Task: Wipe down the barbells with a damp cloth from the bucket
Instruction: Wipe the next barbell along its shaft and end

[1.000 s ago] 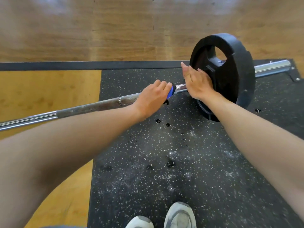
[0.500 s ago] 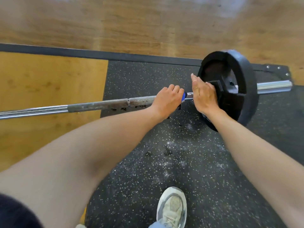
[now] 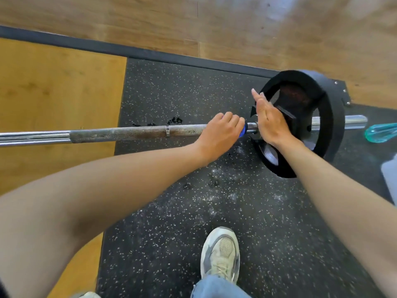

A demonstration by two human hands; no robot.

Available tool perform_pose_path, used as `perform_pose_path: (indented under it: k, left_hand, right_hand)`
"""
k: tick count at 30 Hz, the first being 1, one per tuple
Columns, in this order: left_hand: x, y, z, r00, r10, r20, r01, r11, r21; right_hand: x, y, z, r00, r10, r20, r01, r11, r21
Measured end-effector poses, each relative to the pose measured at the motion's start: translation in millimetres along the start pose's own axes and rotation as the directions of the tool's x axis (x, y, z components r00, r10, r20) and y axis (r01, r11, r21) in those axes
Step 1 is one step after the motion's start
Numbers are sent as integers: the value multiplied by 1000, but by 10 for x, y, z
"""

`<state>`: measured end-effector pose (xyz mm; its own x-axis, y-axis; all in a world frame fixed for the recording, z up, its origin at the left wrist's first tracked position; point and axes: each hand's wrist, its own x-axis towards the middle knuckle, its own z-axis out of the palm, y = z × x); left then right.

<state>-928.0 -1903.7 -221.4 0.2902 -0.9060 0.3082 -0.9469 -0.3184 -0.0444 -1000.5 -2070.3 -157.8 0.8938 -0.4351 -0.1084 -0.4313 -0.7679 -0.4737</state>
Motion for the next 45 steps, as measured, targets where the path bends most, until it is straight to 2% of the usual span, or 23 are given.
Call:
perform_pose_path:
  k: [2,5,8,13,16,24,27,29,32,36,40,43,45]
  left_hand:
    - [-30,66,7,996,13,-85,-9,999,47]
    - [15,169,-36,993,74,-92,-72,997,28]
    - [82,286,-79,990,138,10,-137,989,-57]
    - [55,382,-284,989,61,136,-56,998,-38]
    - [61,339,-434,979,22,202,9,988,-155]
    - [-18,630,-243,986,-15,165,43,985,-165]
    - [-313,516,-273,995,-81,59,84,995,-62]
    - [-519,509,-286,992,-124,-1,123,990,-73]
    - [-461,731,-329,985,-172,-9,170,980,-98]
    - [-319,1007,-371,998,-41,52,49,986,-158]
    - [-569,1060,-400,995,-56,79,68,985,-160]
    - [-751,1009,-378,995,-93,-26,88,987,-137]
    - [-819,1099,-398,992,-127,-15,123,980,-157]
  right_hand:
    - [-44,57,61,997,70,15,-70,997,-38]
    - [-169,98,79,990,138,38,-135,988,-75]
    - [-262,90,66,986,159,44,-155,984,-86]
    - [-369,110,72,978,191,79,-184,979,-85]
    - [-456,38,33,976,199,91,-193,979,-68]
    - [-614,100,69,993,121,-13,-120,992,45]
    - [-688,151,60,995,97,7,-98,995,32]
    - [-783,163,102,997,82,4,-82,995,62]
    - [-963,138,105,997,44,-56,-39,996,84]
    - [-1184,194,110,995,89,-33,-86,992,89]
    - [-1247,169,-22,986,127,107,-134,989,62]
    - [-1162,92,-53,989,99,109,-104,993,47]
    - [-1187,98,7,983,132,125,-135,991,10]
